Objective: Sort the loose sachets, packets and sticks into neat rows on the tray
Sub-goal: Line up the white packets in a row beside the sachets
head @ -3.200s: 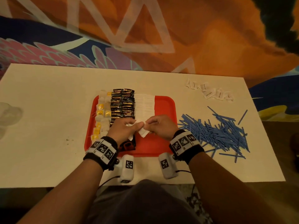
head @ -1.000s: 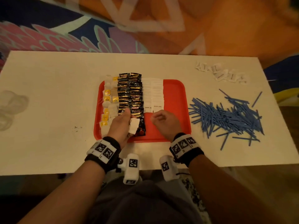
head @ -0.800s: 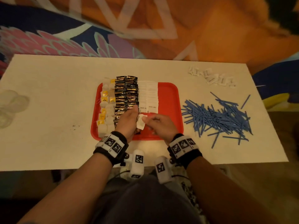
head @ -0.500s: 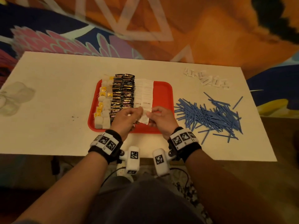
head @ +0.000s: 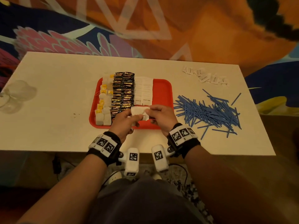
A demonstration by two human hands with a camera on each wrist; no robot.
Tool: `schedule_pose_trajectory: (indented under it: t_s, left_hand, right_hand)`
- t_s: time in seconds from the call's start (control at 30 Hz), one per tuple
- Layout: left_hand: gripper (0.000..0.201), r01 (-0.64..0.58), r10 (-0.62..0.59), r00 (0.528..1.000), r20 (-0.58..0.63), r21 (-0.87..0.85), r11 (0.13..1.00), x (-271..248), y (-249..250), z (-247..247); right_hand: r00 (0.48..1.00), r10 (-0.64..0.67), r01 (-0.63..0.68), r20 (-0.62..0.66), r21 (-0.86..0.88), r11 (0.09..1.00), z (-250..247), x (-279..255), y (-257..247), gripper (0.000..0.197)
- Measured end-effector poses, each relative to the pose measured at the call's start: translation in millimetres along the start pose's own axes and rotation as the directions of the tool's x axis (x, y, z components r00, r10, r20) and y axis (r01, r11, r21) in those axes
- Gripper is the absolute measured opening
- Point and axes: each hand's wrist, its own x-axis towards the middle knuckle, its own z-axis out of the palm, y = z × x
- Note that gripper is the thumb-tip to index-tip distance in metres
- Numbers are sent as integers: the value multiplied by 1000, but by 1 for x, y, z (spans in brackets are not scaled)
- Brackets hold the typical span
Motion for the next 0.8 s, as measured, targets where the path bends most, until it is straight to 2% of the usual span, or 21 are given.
schedule_pose_trajectory:
  t_s: [0.07,0.17,0.3,0.47,0.63,0.8]
  left_hand:
    - [12,-1,0,1000,-29,-24,1000,5,5,-7]
    - [27,-83,87,991,-105,44,996,15,9,-17]
    - [16,-109,131,980,-150,145,983,24,7,-32]
    - [18,21,-1,976,-217,91,996,38,-9,-64]
    - [19,67,-43,970,-238,92,993,33,-20,-90]
    - [15,103,-78,948,-309,68,992,29,-29,-115]
  right_hand:
    - [1000,-5,5,6,9,1000,6,2,-3,6]
    - [999,1,-2,36,29,1000,20,5,-1,6]
    - [998,29,-23,52,-116,993,34,22,8,18]
    - [992,58,-87,-115,-271,959,18,84,22,33]
    - [981,82,-158,-174,-479,864,13,131,40,39]
    - [970,92,-203,-225,-537,819,28,162,48,38]
